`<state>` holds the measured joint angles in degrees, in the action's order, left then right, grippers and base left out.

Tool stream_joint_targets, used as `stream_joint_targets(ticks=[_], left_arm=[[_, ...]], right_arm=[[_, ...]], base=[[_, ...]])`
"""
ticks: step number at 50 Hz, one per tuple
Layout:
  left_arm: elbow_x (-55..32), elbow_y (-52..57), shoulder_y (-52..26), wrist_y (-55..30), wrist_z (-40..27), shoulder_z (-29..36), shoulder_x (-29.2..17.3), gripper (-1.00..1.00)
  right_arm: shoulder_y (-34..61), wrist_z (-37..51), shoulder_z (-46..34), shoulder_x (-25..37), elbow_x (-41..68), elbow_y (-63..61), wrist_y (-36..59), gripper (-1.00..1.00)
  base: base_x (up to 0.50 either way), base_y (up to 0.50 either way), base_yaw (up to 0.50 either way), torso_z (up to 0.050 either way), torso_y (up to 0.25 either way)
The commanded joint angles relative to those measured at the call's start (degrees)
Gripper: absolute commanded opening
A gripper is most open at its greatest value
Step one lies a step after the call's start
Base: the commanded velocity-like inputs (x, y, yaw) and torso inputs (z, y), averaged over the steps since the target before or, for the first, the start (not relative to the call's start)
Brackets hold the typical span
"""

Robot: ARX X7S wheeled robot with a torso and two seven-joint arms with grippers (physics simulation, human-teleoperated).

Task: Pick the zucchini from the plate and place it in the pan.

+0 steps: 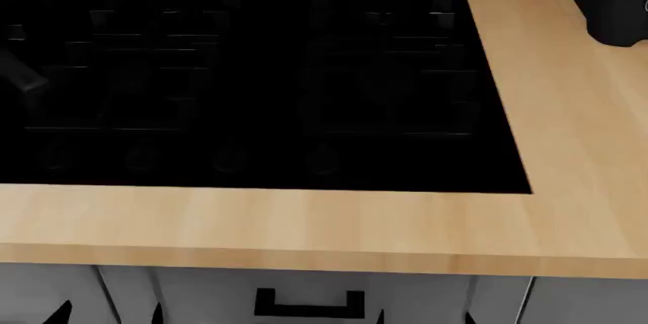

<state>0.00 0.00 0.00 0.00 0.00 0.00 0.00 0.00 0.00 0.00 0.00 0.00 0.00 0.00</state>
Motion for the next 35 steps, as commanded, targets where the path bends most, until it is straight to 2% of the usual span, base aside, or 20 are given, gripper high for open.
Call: stream_joint_targets(ticks=[1,19,35], left_arm=[[-0.6,0.0,0.0,0.0,-0.6,0.6,-0.6,1.0],[-3.7,-2.8,-1.5,1.7,-3.0,3.7,-3.1,1.0],[-6.7,-0.9,-0.6,0.7,-3.6,4.9,-4.4,1.0]], right_arm=[[0.0,0.7,-0.7,0.5,0.5,0.0,0.0,1.0],[2.1,3.7,-4.6,3.2,2.2,2.7,0.7,1.0],[1.3,4.9,-6.0,4.4,3.6,1.5,1.3,1.0]], base=[[0.0,0.0,0.0,0.0,0.0],[0.0,0.0,0.0,0.0,0.0],[0.0,0.0,0.0,0.049,0.0]])
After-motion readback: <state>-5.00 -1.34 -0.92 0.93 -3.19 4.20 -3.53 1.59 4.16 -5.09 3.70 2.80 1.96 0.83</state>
